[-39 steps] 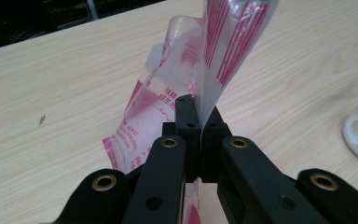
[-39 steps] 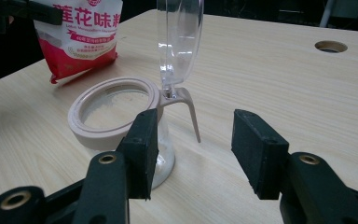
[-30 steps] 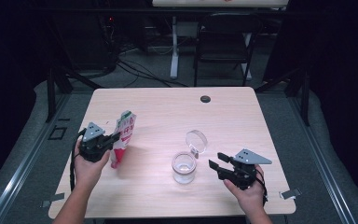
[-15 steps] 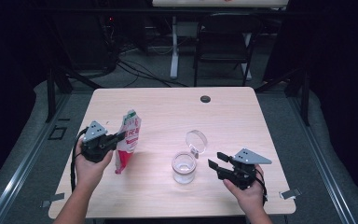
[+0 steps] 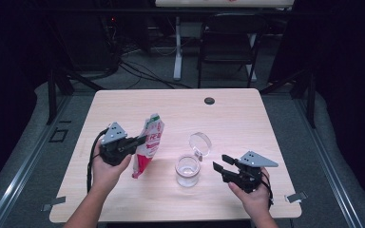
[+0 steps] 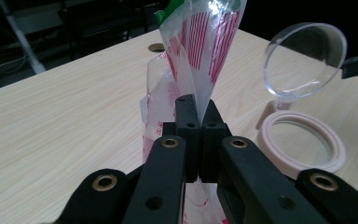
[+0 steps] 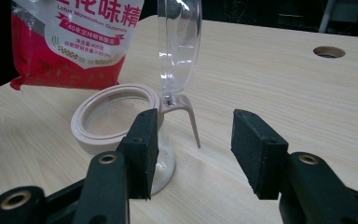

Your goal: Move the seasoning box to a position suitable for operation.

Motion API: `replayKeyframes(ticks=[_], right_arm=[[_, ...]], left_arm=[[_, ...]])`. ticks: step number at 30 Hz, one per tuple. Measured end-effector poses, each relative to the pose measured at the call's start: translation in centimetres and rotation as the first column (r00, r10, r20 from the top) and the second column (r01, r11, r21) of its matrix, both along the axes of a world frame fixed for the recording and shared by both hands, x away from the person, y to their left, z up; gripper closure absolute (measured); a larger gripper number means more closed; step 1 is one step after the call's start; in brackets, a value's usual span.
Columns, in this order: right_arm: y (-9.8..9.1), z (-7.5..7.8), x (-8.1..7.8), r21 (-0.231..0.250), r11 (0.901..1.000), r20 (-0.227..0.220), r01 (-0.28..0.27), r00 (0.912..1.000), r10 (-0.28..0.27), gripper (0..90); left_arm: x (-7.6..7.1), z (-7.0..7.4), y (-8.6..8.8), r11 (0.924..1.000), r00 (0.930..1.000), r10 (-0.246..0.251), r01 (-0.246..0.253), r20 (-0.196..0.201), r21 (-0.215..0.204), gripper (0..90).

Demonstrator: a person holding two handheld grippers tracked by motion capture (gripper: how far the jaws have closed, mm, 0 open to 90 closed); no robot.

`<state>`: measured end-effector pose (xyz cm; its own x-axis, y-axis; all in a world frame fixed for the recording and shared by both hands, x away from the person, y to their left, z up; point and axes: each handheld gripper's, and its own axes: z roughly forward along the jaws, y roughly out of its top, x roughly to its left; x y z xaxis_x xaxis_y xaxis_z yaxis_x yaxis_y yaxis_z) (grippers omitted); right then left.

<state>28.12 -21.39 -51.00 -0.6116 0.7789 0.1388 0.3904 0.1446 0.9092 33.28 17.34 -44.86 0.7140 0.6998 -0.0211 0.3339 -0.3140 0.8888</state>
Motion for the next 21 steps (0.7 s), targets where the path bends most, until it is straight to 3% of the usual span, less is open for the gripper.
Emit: replayKeyframes(ticks=[10,12,16,21], right_arm=[[-0.1,0.0,-0.2,0.003,1.0,0.004,0.002,1.0,-0.002,51.0],[-0.1,0.0,-0.2,0.004,1.0,0.004,0.0,1.0,-0.001,50.9],[0.0,0.4,-0.4,0.01,0.9999,0.008,-0.008,0.9999,0.008,51.0],[0.9,1.5,-0.9,0.001,0.9989,0.047,-0.047,0.9978,0.047,51.3]], left_arm=[[-0.7,-1.1,-2.3,0.9958,0.9956,-0.091,0.091,-0.024,-0.014,90.0],[-1.0,-1.4,-2.2,0.9935,0.9936,-0.108,0.106,-0.033,-0.041,90.0],[-2.0,-1.9,-1.7,0.9914,0.9916,-0.121,0.119,-0.045,-0.055,89.9],[-3.2,-2.7,-0.9,0.9904,0.9902,-0.127,0.123,-0.057,-0.062,89.9]])
